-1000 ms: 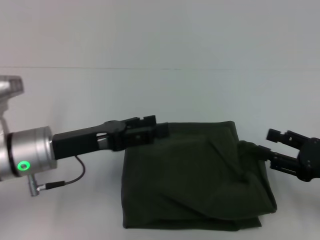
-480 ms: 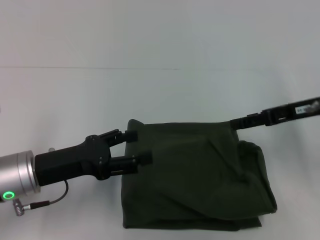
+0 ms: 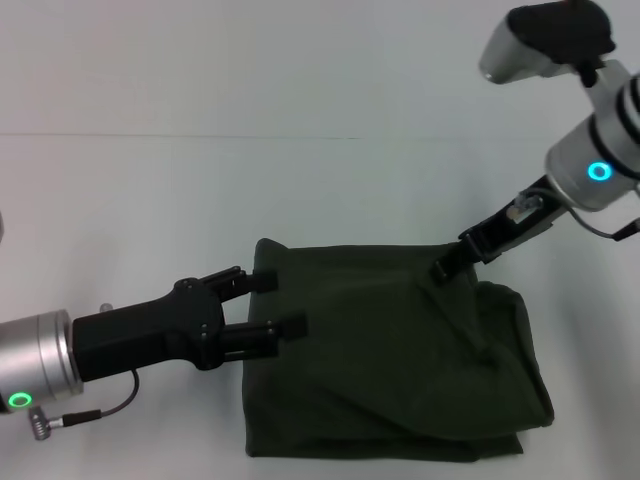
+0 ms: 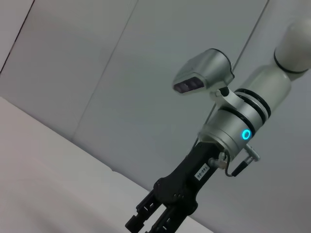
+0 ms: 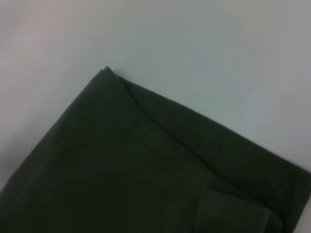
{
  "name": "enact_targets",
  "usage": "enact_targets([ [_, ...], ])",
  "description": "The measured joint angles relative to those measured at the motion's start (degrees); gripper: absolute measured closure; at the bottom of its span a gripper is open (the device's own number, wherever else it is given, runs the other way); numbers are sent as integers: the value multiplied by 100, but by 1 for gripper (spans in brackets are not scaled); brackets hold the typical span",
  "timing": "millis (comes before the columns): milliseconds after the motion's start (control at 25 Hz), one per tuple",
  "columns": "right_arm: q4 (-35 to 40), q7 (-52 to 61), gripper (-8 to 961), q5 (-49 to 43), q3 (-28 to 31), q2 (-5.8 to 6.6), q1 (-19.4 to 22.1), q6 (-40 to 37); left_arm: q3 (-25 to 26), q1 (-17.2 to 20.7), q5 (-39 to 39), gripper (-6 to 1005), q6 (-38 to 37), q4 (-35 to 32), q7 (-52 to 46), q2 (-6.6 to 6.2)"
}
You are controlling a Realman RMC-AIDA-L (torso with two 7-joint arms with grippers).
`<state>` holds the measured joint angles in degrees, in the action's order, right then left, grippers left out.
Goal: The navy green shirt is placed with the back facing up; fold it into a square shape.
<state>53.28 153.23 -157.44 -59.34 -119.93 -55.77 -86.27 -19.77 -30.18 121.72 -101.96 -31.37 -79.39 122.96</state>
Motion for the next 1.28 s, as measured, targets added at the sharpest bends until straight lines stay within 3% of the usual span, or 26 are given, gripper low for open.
enact_targets([
  [200, -445, 173, 195, 3, -396, -15, -259, 390, -1, 15, 1, 72, 31, -5, 3, 0],
  [760, -1456, 216, 298, 0, -801, -37, -676, 1355, -1, 17, 9, 77, 31, 26, 8, 0],
  [1280, -1631, 224, 343, -3, -886, -39, -664, 1480, -1, 3, 9, 82, 30, 35, 11, 0],
])
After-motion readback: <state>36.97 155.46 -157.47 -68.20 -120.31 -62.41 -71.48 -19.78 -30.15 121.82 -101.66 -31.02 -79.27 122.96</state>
